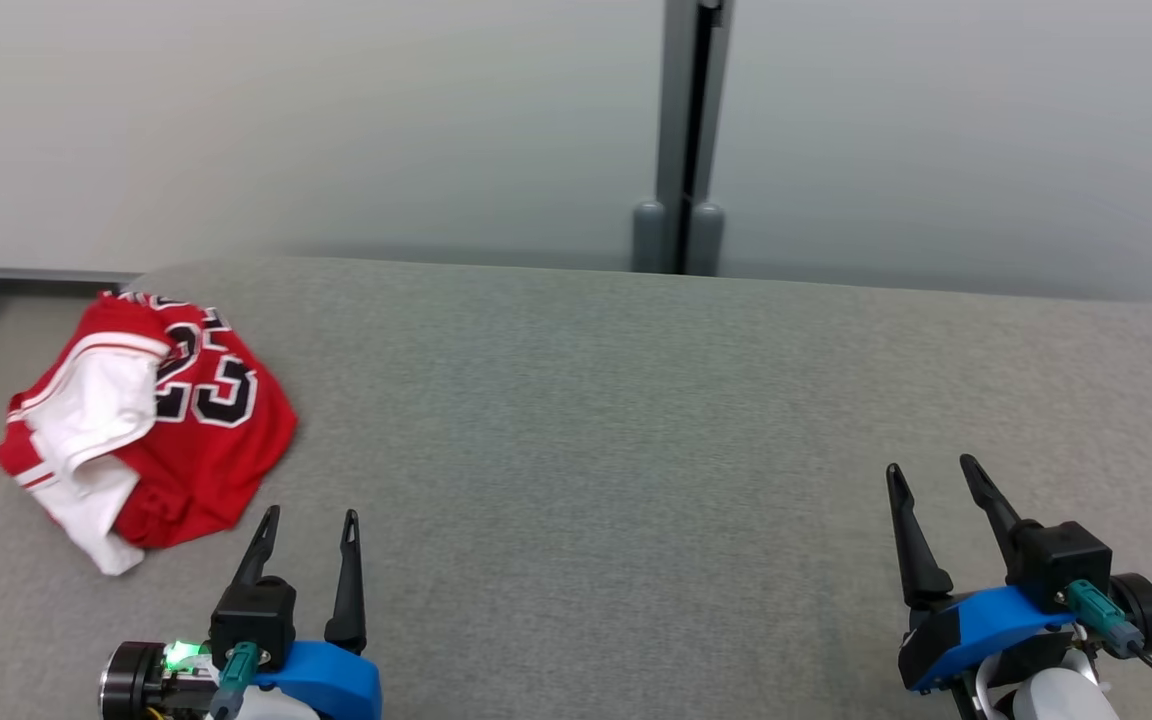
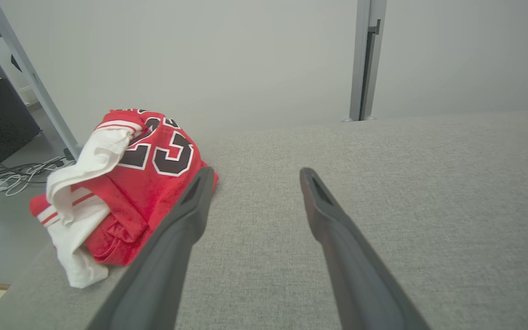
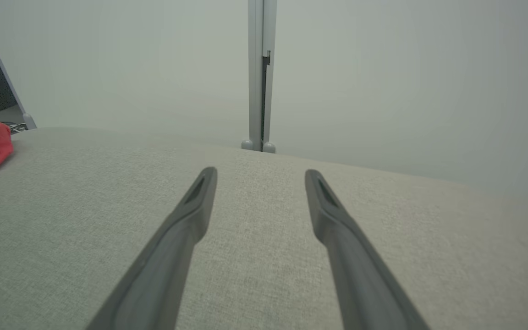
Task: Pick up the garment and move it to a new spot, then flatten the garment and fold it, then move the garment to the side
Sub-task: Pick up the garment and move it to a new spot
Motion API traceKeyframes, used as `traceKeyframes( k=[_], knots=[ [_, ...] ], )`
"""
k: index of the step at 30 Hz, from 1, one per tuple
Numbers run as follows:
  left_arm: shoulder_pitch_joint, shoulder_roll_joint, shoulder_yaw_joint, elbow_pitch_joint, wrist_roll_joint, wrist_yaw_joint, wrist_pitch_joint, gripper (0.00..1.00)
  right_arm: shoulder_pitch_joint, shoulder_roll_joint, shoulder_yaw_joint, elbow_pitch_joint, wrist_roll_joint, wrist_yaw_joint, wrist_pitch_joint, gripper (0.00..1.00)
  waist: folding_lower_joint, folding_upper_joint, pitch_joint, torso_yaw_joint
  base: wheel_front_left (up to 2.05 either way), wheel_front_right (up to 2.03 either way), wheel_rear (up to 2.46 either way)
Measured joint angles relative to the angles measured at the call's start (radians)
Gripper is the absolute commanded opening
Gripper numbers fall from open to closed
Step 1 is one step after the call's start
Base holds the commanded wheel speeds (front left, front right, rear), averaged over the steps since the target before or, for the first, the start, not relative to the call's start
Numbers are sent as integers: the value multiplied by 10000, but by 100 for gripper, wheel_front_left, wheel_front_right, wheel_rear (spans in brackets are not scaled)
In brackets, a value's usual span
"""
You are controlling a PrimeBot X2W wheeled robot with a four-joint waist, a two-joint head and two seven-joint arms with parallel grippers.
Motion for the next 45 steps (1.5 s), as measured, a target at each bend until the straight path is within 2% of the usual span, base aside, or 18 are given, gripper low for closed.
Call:
traceKeyframes(
  k=[15, 28, 34, 39, 45],
  knots=[
    [-20, 132, 487, 4, -19, 42, -10, 100, 10, 0, 77, 35, 119, 0, 0, 100, 0, 0, -28, 2146, 0, 0, 0],
    [86, 301, 989, -15, -115, -15, -10, 100, -79, 4, 518, 159, 282, 0, -2, 100, 0, 0, 239, 3642, 0, 0, 0],
    [-98, 205, 1369, 35, -347, -240, -10, 100, -360, 12, 763, 148, 94, 0, -2, 100, 0, 0, 904, 3605, 0, 0, 0],
    [-836, 265, 1590, 339, -460, -531, -10, 100, -628, 4, 909, 75, -261, 0, -2, 100, 1, 0, 1529, 3182, 0, 0, 0],
    [-2156, 658, 1806, 1053, -395, -763, -10, 100, -970, 4, 1005, -48, -558, 0, -2, 100, 3, 3, 2304, 2588, 0, 0, 0]
  ],
)
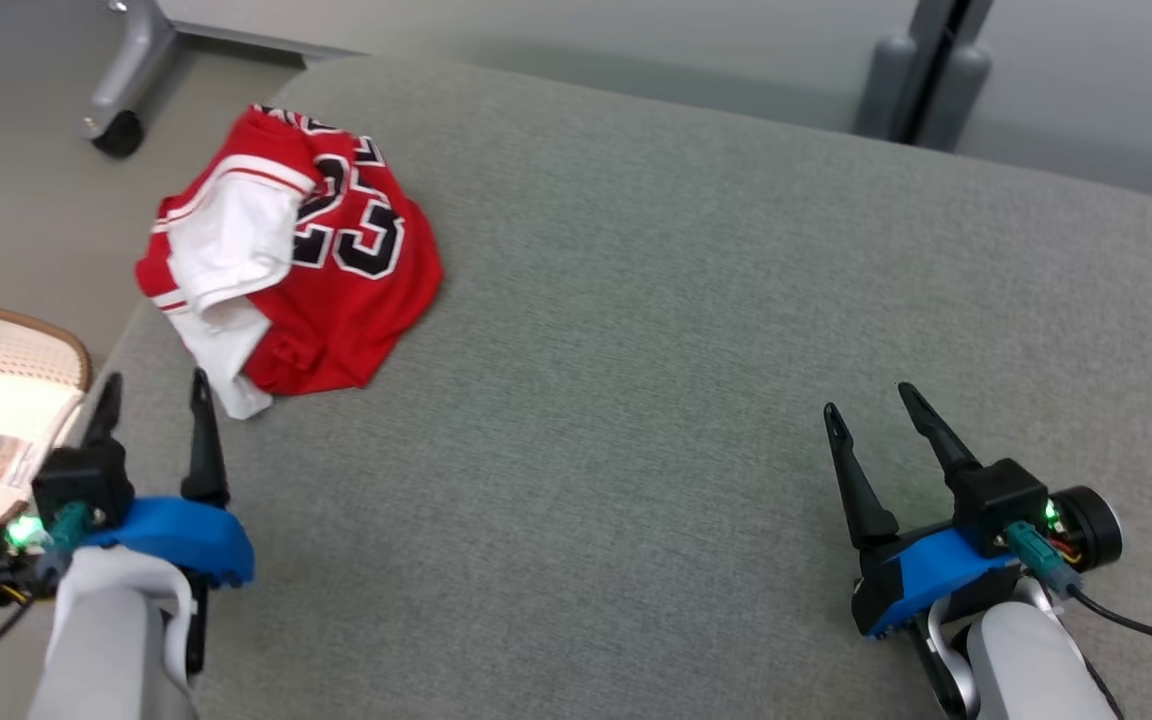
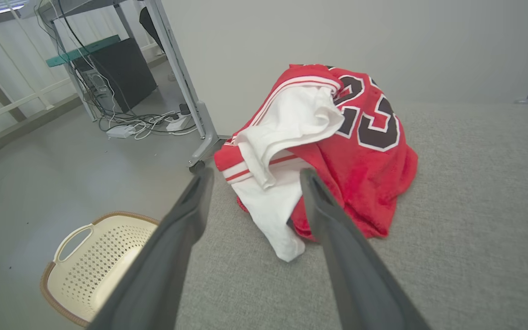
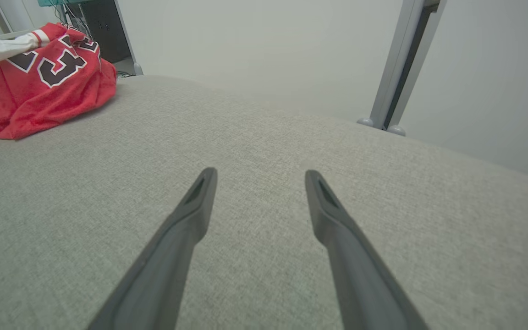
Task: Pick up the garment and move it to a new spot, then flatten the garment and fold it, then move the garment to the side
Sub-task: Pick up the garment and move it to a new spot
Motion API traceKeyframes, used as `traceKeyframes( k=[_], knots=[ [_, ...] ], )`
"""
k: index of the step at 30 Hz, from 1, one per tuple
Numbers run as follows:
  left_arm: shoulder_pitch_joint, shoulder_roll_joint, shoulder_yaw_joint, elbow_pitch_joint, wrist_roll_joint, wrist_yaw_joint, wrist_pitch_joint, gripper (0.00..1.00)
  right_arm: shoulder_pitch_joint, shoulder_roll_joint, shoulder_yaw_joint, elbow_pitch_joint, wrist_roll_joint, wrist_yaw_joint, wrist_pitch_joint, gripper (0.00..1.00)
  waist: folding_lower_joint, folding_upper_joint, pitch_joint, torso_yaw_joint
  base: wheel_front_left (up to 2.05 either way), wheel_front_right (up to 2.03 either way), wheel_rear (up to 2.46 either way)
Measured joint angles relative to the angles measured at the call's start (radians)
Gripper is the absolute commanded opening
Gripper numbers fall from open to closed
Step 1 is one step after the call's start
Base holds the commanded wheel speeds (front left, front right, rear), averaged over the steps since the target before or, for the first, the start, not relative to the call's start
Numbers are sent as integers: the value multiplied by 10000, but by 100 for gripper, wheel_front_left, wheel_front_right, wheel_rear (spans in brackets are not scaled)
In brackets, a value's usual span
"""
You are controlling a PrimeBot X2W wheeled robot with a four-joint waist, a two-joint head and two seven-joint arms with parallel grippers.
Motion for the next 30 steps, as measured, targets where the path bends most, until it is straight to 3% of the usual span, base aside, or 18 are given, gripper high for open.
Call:
traceKeyframes(
  k=[11, 19, 21, 30],
  knots=[
    [-1815, 750, 288, 1973, 265, 378, 0, 100, -353, -36, -94, -159, -401, 0, 0, 100, -1, 1, 1024, -990, 0, 0, 0],
    [-2706, 1016, 491, 2535, 251, 798, 0, 100, -677, -77, -163, -347, -420, 0, -4, 100, -1, 0, 1668, -1374, 0, 0, 0],
    [-2821, 1034, 504, 2500, 247, 821, 0, 0, -718, -69, -159, -378, -405, 0, -8, 100, -1, 0, 1705, -1453, 0, 0, 0],
    [-3030, 1041, 464, 219, 157, 334, 2, 0, -697, -35, -351, -408, -174, 0, -8, 100, -3, -3, 1231, -1670, 0, 0, 0]
  ],
)
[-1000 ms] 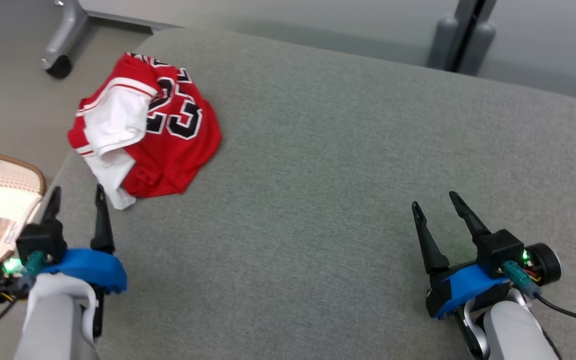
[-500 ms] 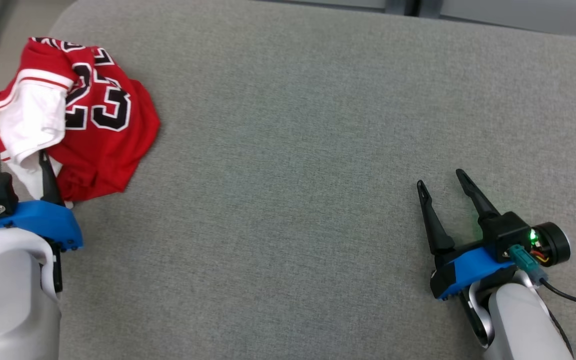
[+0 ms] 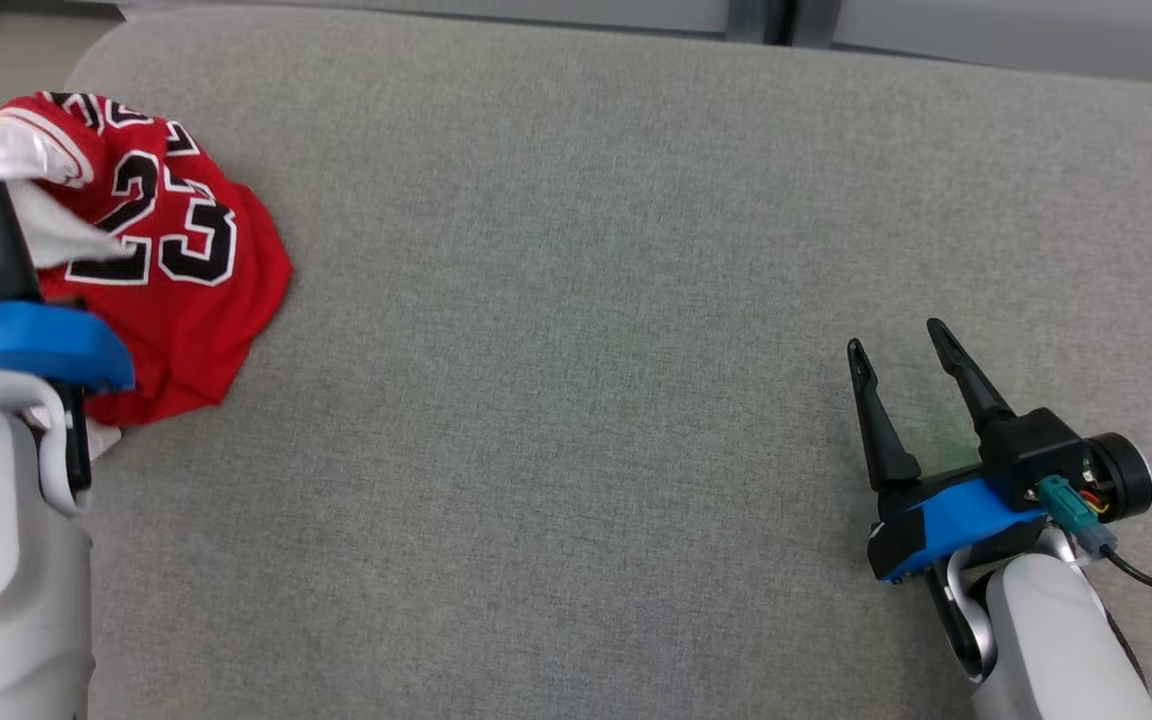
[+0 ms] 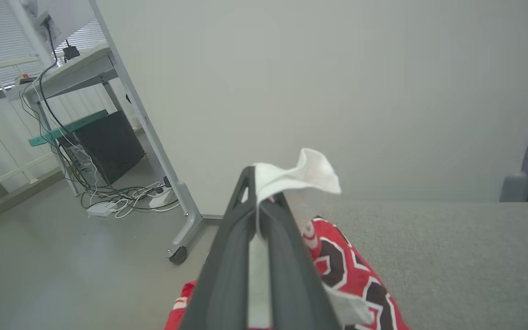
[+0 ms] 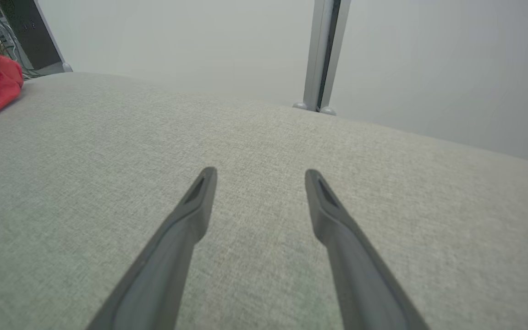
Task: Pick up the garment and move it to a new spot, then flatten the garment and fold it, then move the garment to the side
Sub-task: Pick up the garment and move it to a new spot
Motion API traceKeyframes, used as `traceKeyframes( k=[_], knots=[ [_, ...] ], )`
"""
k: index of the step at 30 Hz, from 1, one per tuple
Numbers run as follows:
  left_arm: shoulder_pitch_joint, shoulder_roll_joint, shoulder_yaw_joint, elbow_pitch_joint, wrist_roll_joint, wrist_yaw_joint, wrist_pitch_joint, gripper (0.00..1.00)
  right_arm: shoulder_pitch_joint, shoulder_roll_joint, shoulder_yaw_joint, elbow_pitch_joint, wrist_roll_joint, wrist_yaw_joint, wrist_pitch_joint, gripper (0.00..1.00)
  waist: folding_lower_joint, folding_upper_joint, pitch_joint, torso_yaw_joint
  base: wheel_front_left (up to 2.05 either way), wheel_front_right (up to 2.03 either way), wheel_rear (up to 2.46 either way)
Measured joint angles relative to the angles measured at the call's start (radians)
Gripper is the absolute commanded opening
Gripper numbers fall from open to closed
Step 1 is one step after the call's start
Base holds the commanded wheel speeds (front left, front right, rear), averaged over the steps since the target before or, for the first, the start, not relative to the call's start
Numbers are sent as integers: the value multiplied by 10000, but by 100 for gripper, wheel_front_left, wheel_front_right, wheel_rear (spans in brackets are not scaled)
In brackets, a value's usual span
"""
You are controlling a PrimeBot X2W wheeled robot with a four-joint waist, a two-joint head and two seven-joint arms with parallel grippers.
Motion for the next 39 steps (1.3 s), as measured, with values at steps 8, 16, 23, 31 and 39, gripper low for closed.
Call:
traceKeyframes(
  k=[8, 16, 23, 31, 39],
  knots=[
    [-460, -339, -876, -1898, 198, -658, -2, 0, 249, 15, 234, 144, 849, 0, 0, 100, -1, -1, -710, -532, 0, 0, 0],
    [-490, -1312, -2201, -2654, 73, -972, -2, 0, 693, 13, 272, 253, 1290, 0, 0, 100, -1, -1, -1213, -1693, 0, 0, 0],
    [-156, -1954, -3104, -2391, -261, -1035, -2, 0, 828, 21, 598, 274, 1615, 0, 2, 100, 0, -1, -1390, -3175, 0, 0, 0],
    [-274, -2222, -4479, -2017, -734, -1062, 0, 0, 839, 17, 957, 261, 1661, 2, 0, 100, -1, -1, -1536, -4791, 0, 0, 0],
    [-558, -2257, -6903, -2351, -2161, -537, 0, 0, 863, 19, 1116, 263, 1848, 2, 0, 100, -1, -2, -1716, -5705, 0, 0, 0]
  ],
)
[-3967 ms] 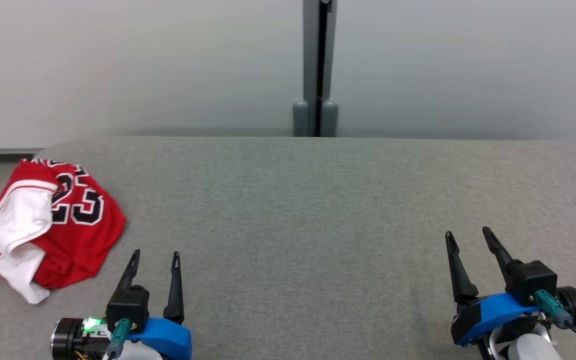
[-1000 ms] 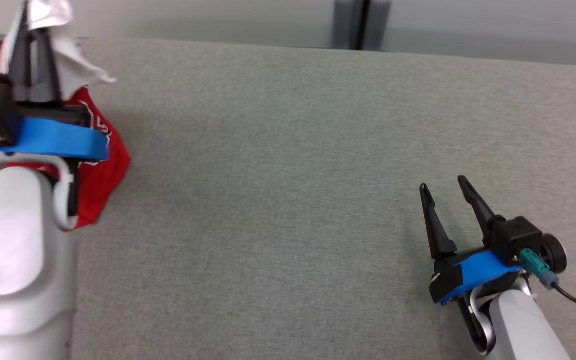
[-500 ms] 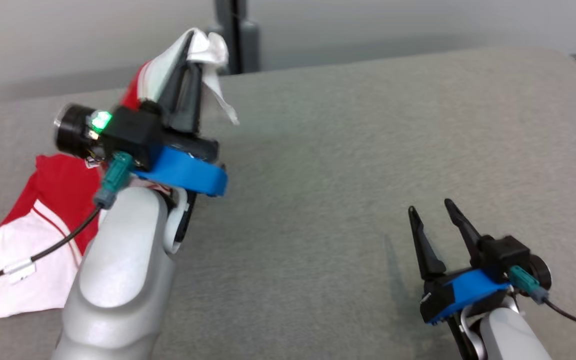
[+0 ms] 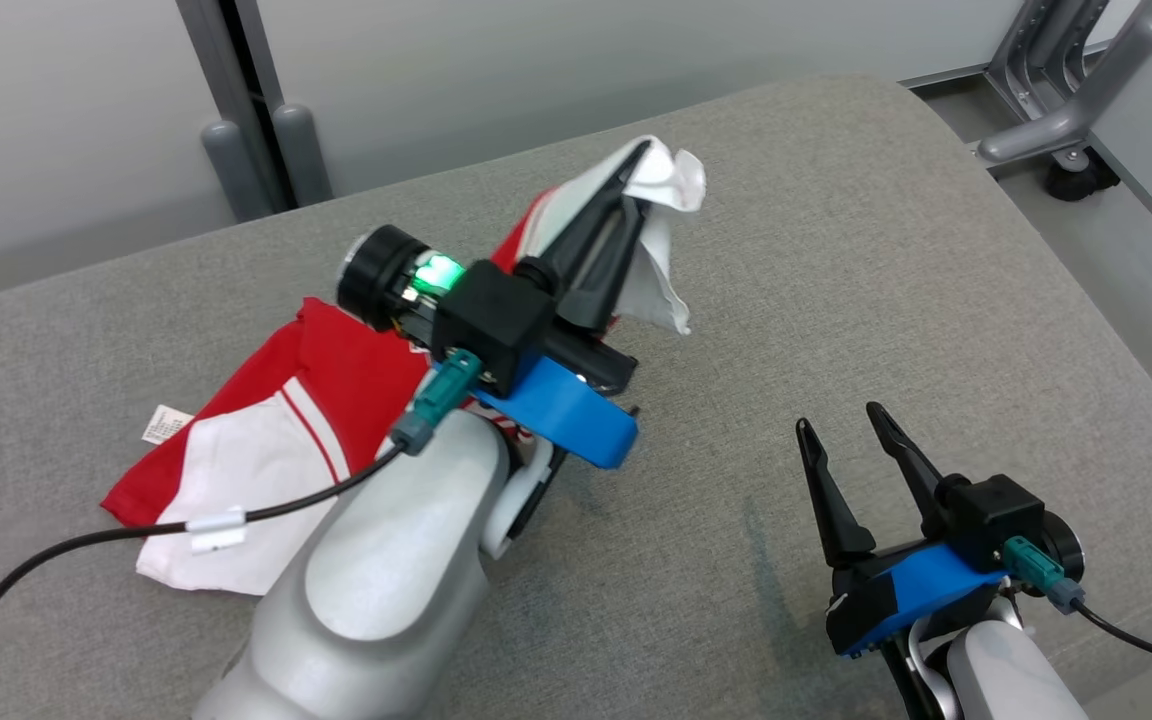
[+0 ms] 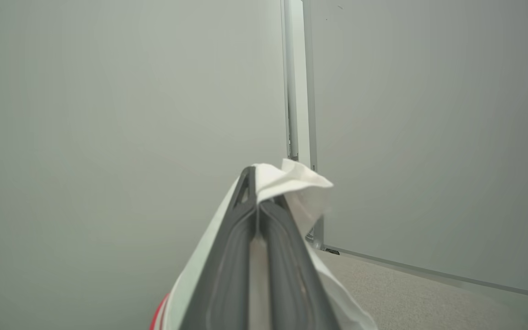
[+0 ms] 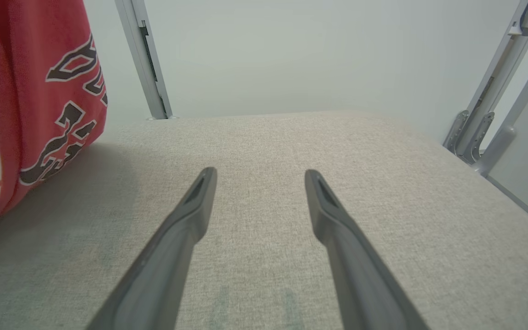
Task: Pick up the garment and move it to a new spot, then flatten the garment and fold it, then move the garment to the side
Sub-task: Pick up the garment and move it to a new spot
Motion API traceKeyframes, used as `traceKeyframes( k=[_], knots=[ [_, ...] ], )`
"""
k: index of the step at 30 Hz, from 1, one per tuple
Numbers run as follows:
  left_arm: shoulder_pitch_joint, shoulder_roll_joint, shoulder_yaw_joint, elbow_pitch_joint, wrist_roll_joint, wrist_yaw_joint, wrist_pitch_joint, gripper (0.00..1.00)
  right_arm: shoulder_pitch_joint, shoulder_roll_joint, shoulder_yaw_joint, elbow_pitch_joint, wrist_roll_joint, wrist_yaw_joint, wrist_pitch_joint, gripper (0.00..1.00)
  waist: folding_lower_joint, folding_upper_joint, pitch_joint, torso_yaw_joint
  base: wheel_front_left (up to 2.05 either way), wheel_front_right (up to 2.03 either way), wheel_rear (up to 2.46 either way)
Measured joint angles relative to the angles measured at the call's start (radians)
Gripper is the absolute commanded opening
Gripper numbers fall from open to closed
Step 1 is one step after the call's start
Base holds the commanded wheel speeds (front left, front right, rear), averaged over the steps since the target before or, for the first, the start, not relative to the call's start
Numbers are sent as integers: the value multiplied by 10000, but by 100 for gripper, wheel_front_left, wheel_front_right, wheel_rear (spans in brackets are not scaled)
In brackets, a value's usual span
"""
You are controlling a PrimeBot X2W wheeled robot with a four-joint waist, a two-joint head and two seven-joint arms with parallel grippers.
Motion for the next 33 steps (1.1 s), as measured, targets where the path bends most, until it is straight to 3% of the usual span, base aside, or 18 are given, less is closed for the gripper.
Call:
traceKeyframes(
  k=[2, 3, 4, 10, 16, 26, 33],
  knots=[
    [1, -23, -280, 115, -44, 221, 0, 4, 2, -8, -17, -2, 27, 0, 0, 100, 1, 0, -30, -47, 0, 0, 0],
    [15, -23, -320, 221, -44, 311, 0, 49, 6, -6, -48, -10, 27, 0, 0, 100, 1, 0, -45, -24, 0, 0, 0],
    [62, -23, -326, 330, -71, 391, -2, 100, 17, -8, -92, -27, 27, 0, 0, 100, 1, 0, -68, 26, 0, 0, 0],
    [908, 69, 357, 1137, 46, 727, 0, 100, 115, -4, -180, -121, 23, 0, 0, 100, 1, 0, -322, 633, 0, 0, 0],
    [2482, 585, 1515, 1498, 182, 943, -2, 100, 221, 2, -240, -132, -98, 0, 0, 100, 1, 0, -742, 1643, 0, 0, 0],
    [4902, 957, 3371, 905, 593, 1235, -2, 100, 630, 4, -510, -61, -318, 0, 0, 100, 1, 0, -1438, 2795, 0, 0, 0],
    [6227, 800, 4288, 362, 857, 1269, -2, 100, 925, 4, -623, -19, -366, 0, 0, 100, 0, 1, -1754, 3070, 0, 0, 0]
  ],
)
